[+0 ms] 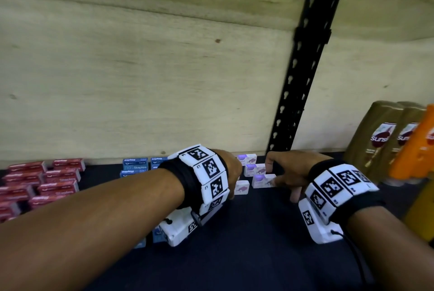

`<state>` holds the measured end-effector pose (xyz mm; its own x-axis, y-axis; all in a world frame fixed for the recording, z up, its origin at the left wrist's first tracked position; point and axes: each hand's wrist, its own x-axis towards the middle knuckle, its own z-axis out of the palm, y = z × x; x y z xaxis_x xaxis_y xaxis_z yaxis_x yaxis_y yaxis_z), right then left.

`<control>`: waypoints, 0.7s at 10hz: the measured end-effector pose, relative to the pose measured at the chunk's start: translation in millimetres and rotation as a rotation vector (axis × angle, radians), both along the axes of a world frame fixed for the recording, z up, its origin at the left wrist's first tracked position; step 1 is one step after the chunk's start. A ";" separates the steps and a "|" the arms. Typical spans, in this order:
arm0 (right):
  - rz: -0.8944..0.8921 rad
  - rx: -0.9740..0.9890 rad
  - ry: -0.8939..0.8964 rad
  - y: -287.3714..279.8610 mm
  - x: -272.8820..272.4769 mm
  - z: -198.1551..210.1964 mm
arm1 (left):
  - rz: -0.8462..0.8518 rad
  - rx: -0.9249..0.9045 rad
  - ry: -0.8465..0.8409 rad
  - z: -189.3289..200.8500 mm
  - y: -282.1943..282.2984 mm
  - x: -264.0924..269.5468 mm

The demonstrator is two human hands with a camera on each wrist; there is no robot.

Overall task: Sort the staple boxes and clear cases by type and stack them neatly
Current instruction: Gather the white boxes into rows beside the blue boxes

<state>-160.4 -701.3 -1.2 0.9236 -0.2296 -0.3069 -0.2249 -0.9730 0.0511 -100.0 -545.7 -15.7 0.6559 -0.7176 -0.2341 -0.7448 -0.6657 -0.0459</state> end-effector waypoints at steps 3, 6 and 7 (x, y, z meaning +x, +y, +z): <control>-0.115 0.180 0.021 1.3 -14.9 0.5 | 0.069 0.076 0.090 16.7 15.4 -6.1; -0.013 -0.021 -0.124 25.3 -13.9 22.7 | 0.147 -0.163 0.067 71.3 84.6 -6.7; 0.091 0.021 -0.168 53.8 -7.3 33.8 | 0.177 -0.204 0.042 87.4 119.3 -6.7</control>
